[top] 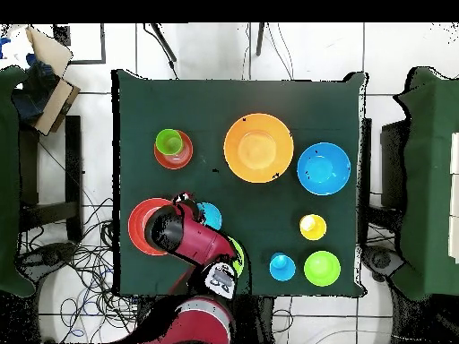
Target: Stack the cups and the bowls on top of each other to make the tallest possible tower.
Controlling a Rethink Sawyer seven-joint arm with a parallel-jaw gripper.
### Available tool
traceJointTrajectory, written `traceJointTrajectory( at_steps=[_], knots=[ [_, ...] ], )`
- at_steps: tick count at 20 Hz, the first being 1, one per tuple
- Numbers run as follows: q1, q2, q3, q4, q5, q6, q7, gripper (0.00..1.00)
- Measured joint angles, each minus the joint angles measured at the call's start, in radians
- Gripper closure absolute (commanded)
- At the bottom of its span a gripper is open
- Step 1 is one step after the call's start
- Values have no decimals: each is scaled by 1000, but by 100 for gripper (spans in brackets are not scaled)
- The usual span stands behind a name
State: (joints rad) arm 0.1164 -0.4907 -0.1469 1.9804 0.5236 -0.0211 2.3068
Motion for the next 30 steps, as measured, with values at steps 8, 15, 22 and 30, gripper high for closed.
traceJointTrajectory(
  at_steps=[8, 15, 22, 30],
  knots=[
    [-20, 8, 18, 41, 6, -1, 53, 0],
    [-44, 11, 28, 46, 6, -16, 64, 0],
    [-122, 34, 61, 46, -15, -63, 64, 100],
    [-133, -11, 65, 80, -35, -56, 64, 100]
  ],
)
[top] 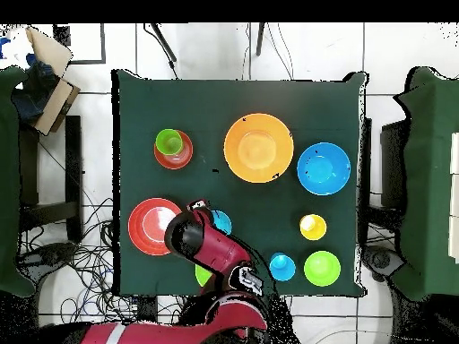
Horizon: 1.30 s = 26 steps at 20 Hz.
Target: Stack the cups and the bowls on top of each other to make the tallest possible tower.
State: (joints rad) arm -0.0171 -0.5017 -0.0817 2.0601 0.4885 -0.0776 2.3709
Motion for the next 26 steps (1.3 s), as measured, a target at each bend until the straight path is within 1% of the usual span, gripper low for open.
traceJointTrajectory(
  at_steps=[4, 8, 9, 11, 12, 15, 17, 20, 22, 26],
  knots=[
    [41, -64, -46, 10, -1, 72, 0, 100],
    [107, -155, -113, -3, -9, 217, 0, 100],
    [125, -187, -132, -18, -13, 279, 0, 100],
    [139, -209, -150, -38, -17, 334, 0, 100],
    [150, -228, -168, -64, -20, 388, 0, 100],
    [168, -248, -200, -125, -21, 483, 0, 100],
    [181, -248, -231, -186, -21, 547, 0, 100],
    [194, -225, -271, -275, -21, 605, 1, 100],
    [201, -176, -312, -382, -20, 640, 5, 100],
    [199, -81, -360, -535, -5, 646, 23, 100]
  ],
)
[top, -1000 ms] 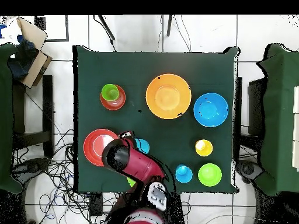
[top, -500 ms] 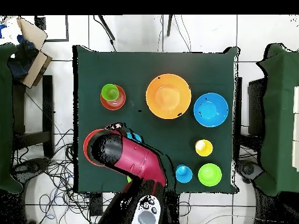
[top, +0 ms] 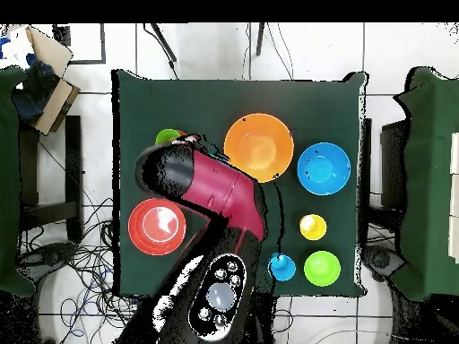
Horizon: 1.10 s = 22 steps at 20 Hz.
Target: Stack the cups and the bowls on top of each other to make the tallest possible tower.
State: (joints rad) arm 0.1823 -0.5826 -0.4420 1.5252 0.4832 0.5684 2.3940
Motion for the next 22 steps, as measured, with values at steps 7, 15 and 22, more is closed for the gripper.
traceJointTrajectory(
  at_steps=[7, 15, 22],
  knots=[
    [-3, 163, -69, -218, 30, 12, 78, 100],
    [-4, 327, -149, -456, 63, 196, 259, 100],
    [3, 374, -202, -550, 63, 384, 381, 100]
  ],
)
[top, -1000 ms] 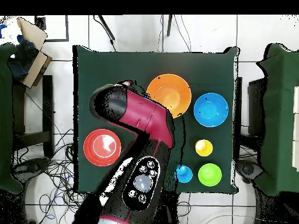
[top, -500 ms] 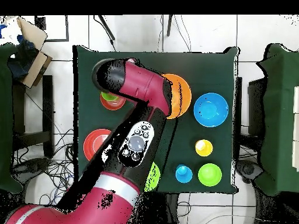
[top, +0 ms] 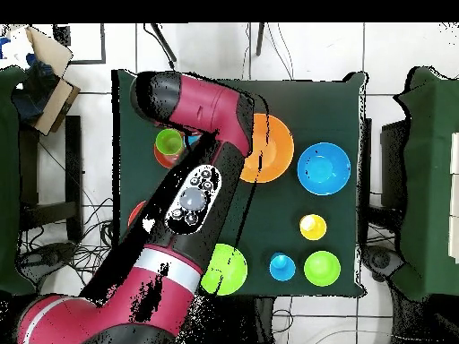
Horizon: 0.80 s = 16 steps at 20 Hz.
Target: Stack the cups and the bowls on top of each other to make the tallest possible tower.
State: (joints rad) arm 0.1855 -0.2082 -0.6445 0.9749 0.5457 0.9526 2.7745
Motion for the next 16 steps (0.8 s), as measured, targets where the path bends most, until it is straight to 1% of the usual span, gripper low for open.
traceJointTrajectory(
  at_steps=[4, 8, 10, 11, 16],
  knots=[
    [2, 17, -29, -54, 2, 102, 68, 100],
    [2, 31, -44, -107, 13, 172, 112, 100],
    [1, 39, -47, -130, 25, 192, 125, 100],
    [-2, 52, -50, -163, 43, 211, 144, 100],
    [-15, 98, -53, -243, 100, 218, 202, 100]
  ],
)
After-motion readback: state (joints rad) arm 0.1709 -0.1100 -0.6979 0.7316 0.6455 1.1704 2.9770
